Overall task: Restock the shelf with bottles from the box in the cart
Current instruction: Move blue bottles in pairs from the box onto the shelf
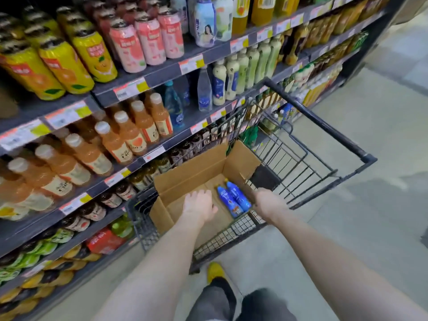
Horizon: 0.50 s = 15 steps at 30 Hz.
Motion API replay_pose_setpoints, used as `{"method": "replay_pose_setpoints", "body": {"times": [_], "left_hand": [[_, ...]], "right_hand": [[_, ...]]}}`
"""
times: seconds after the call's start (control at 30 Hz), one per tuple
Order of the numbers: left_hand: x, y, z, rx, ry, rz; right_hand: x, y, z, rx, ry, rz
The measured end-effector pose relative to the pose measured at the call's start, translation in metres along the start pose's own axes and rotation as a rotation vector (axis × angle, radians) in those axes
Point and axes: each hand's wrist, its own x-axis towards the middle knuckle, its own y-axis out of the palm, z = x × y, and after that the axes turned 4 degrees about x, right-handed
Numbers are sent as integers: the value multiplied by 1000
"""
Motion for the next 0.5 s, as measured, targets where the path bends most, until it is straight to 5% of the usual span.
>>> {"method": "replay_pose_setpoints", "body": {"times": [0.5], "left_hand": [[123, 28, -37, -277, -276, 291]], "right_hand": [[174, 41, -45, -58, -112, 284]]}}
